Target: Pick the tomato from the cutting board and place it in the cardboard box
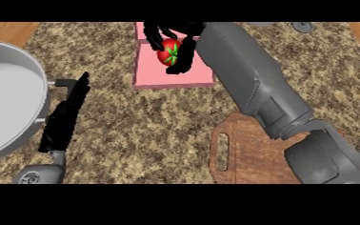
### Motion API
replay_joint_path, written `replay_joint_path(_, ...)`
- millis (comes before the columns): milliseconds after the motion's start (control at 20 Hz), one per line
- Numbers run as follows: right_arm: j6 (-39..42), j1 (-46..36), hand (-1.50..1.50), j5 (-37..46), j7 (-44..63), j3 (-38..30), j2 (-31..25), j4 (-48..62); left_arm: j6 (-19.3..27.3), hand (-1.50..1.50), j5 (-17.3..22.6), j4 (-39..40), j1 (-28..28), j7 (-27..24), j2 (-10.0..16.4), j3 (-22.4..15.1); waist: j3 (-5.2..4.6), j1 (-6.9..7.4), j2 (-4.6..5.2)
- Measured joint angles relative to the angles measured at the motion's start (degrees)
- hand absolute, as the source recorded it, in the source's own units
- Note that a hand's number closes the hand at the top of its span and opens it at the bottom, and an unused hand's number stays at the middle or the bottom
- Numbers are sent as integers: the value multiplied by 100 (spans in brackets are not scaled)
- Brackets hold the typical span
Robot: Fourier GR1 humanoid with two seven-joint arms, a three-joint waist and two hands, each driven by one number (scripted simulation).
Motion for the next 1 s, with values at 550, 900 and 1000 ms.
replay_joint_path(550,-44,148,-150,-576,159,-302,218,413,-19,0,-97,-56,-46,35,-113,-151,1,184,40)
replay_joint_path(900,139,-30,-150,-1627,445,-1377,161,633,23,0,-112,-29,-82,45,-97,-72,3,114,64)
replay_joint_path(1000,285,-65,-150,-1905,510,-1670,52,709,4,0,-87,-63,-75,46,-100,-69,3,130,81)
